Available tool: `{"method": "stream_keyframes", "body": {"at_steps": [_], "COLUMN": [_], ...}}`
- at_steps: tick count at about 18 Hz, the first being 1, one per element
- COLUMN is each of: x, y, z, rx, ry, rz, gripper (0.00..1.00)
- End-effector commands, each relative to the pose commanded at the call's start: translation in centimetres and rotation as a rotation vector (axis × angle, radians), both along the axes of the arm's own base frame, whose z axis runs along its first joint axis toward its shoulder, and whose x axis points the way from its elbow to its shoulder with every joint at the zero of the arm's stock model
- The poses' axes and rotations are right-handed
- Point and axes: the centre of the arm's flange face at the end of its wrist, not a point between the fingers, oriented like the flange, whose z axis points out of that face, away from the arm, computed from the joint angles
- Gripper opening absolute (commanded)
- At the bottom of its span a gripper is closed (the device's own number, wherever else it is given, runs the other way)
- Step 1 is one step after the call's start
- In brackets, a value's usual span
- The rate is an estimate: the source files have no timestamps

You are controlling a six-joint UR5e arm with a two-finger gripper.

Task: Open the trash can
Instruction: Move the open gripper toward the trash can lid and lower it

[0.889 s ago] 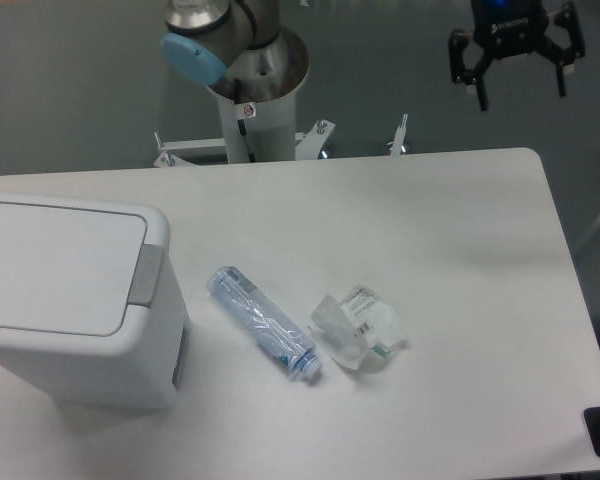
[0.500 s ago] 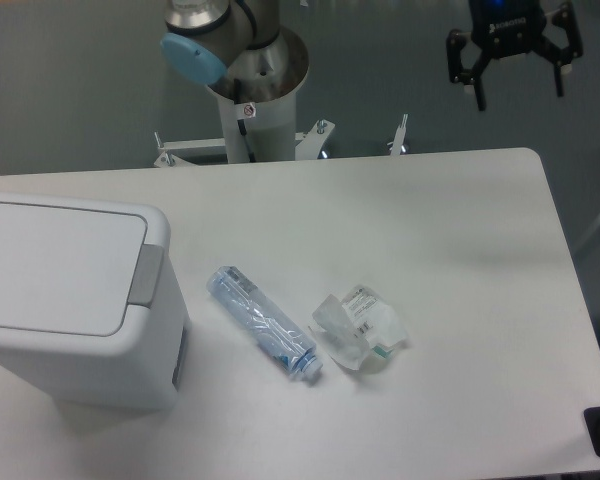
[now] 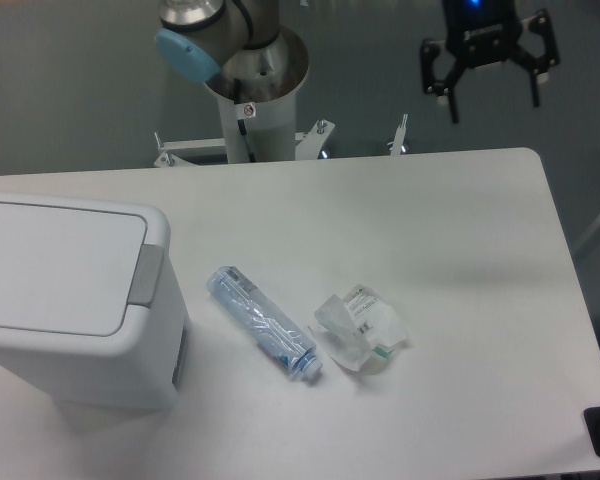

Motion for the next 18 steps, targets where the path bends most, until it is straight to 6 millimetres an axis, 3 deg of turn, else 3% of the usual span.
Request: {"method": "stream_keyframes", "body": {"at_steps": [3, 10, 18], "x": [2.2, 6.5, 9.6], "y": [3.4, 11.3, 17.4], "z": [0.2, -1.5, -2.4], "rx": [0.08, 0.164, 0.201], "ry": [-0.072, -0.237, -0.305], "rz": [0.035, 0.002, -0.023], "gripper": [1.0, 1.0, 1.0]}}
